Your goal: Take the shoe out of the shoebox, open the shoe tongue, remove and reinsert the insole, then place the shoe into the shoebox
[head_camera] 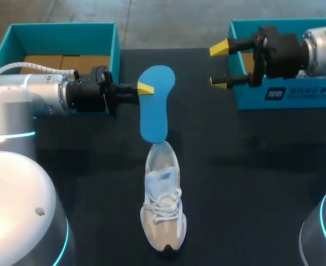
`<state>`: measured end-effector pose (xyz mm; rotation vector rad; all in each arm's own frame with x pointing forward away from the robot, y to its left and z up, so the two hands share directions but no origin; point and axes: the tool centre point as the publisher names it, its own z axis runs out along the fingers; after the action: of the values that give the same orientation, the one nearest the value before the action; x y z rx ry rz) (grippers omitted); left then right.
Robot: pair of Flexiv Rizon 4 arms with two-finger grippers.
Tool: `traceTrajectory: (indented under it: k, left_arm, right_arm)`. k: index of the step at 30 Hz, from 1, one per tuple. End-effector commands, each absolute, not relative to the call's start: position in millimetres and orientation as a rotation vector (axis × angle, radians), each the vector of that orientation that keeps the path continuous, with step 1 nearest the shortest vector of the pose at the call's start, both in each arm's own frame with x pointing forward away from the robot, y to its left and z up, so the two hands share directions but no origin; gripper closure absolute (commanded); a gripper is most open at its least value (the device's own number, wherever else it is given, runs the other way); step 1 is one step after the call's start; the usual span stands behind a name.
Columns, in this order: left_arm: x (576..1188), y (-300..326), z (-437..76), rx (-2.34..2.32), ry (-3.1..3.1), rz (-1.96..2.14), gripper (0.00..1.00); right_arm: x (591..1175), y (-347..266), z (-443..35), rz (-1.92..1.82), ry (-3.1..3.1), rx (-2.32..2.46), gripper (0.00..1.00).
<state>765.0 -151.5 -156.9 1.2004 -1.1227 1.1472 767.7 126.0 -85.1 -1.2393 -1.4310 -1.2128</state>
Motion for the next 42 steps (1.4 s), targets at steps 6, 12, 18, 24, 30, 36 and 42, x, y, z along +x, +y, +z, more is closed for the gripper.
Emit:
traceTrajectory:
  k: [6, 12, 18, 24, 30, 36, 42]
  left_arm:
    - [764, -151, -157, 1.204, -1.124, 1.148, 1.00]
    - [764, -151, -157, 1.204, -1.124, 1.148, 1.00]
    - [764, -151, -157, 1.204, -1.124, 1.148, 1.00]
    - [764, -151, -157, 1.204, -1.124, 1.148, 1.00]
    - [764, -151, -157, 1.204, -1.124, 1.148, 1.00]
    - [764, -151, -157, 1.204, -1.124, 1.148, 1.00]
    - [764, -151, -157, 1.204, -1.124, 1.148, 1.00]
  right_arm:
    - [767, 146, -44, -1.057, -1.553, -1.448, 0.00]
    - [764, 162, -24, -0.934, -1.640, -1.618, 0.00]
    - [767, 176, -11, -0.766, -1.744, -1.792, 0.00]
    - [770, 194, -4, -0.593, -1.831, -1.901, 0.00]
    - [768, 207, -2, -0.461, -1.891, -1.982, 0.00]
    - [762, 221, 5, -0.362, -1.991, -2.055, 0.00]
    - [754, 235, 5, -0.285, -2.046, -2.104, 0.00]
